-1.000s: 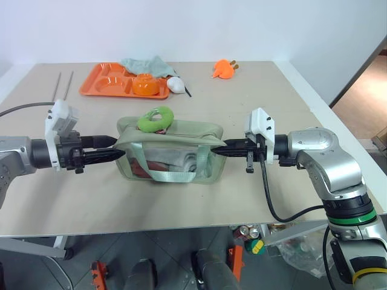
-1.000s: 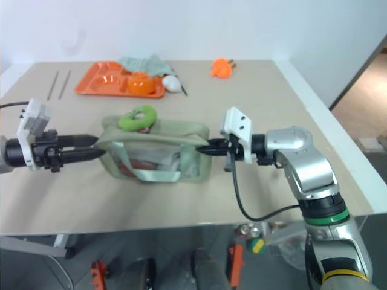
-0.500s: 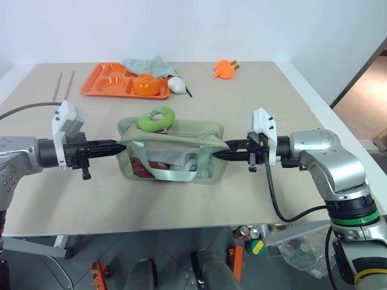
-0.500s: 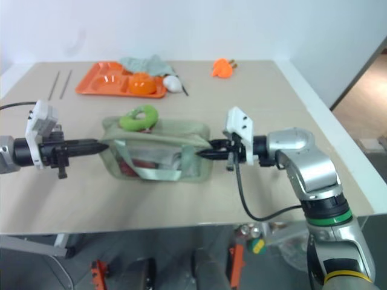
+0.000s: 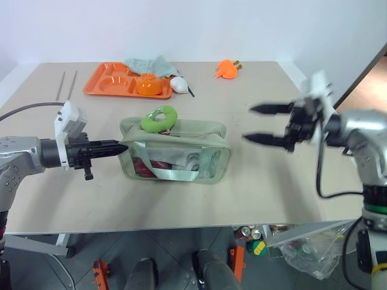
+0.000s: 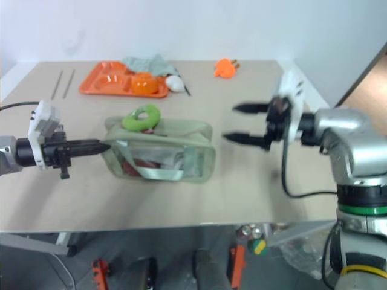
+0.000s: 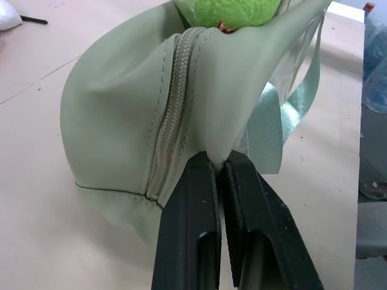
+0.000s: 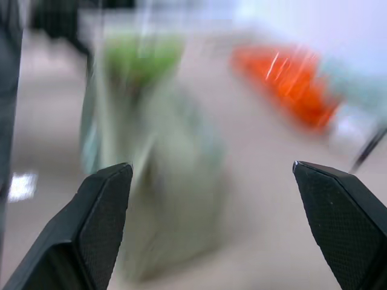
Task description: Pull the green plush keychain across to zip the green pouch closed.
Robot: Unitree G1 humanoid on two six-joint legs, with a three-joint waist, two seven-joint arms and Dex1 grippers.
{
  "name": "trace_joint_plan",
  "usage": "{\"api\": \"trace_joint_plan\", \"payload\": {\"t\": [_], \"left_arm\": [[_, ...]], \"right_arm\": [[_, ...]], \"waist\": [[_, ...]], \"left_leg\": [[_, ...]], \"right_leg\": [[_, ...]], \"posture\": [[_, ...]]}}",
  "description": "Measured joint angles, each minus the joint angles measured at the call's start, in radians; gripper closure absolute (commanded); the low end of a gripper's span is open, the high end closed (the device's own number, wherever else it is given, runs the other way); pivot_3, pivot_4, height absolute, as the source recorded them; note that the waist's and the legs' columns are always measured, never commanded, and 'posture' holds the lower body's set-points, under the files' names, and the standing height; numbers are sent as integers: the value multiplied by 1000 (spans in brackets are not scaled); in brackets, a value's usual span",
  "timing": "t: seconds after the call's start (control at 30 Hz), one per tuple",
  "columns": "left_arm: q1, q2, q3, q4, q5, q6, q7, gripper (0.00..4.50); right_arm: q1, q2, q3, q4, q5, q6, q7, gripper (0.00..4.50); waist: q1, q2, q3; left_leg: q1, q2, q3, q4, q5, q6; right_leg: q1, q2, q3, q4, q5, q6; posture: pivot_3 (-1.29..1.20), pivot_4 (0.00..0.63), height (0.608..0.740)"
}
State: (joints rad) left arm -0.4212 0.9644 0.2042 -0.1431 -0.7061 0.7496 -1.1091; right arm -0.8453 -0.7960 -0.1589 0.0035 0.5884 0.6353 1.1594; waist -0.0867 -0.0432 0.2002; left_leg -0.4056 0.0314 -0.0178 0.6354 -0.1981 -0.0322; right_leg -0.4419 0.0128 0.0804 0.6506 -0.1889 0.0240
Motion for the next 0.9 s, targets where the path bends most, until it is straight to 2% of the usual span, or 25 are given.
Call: {"api": "trace_joint_plan", "payload": {"t": [0.13, 0.23, 0.3, 0.47, 0.9], "left_arm": [[7, -2, 5, -8, 0, 0, 11, 4500], [12, -9, 8, -26, -1, 0, 19, 4500], [14, -16, 5, -37, -4, 0, 22, 4500], [15, -31, 6, -44, -12, -3, 34, 4500], [22, -44, 7, -56, -12, -7, 53, 4500]], "right_arm": [[-150, 196, -28, 46, 85, 98, -154, 110], [-227, 352, 56, 129, 43, 145, -300, 110], [-258, 405, 128, 177, -16, 150, -369, 110], [-297, 442, 229, 262, -120, 144, -410, 110], [-310, 432, 294, 220, -133, 202, -268, 110]], "waist": [[-2, -1, -1], [-3, 0, -1], [6, 0, -1], [16, 0, -1], [15, 0, -1]], "left_leg": [[0, 1, -1, 0, 0, 0], [-1, 0, -1, 0, 0, 0], [-3, 0, -2, 0, 0, 0], [-7, -2, -2, 0, -1, 0], [-5, -1, -4, 0, -2, 1]], "right_leg": [[1, 1, 0, 0, 0, 0], [0, 0, 0, 0, 0, 0], [-1, 0, -1, 0, -1, 2], [-1, -3, -2, -3, -1, 7], [0, -2, -4, -2, -1, 6]], "posture": [[0, 150, 740], [0, 150, 740], [0, 150, 740], [0, 150, 740], [0, 150, 740]]}}
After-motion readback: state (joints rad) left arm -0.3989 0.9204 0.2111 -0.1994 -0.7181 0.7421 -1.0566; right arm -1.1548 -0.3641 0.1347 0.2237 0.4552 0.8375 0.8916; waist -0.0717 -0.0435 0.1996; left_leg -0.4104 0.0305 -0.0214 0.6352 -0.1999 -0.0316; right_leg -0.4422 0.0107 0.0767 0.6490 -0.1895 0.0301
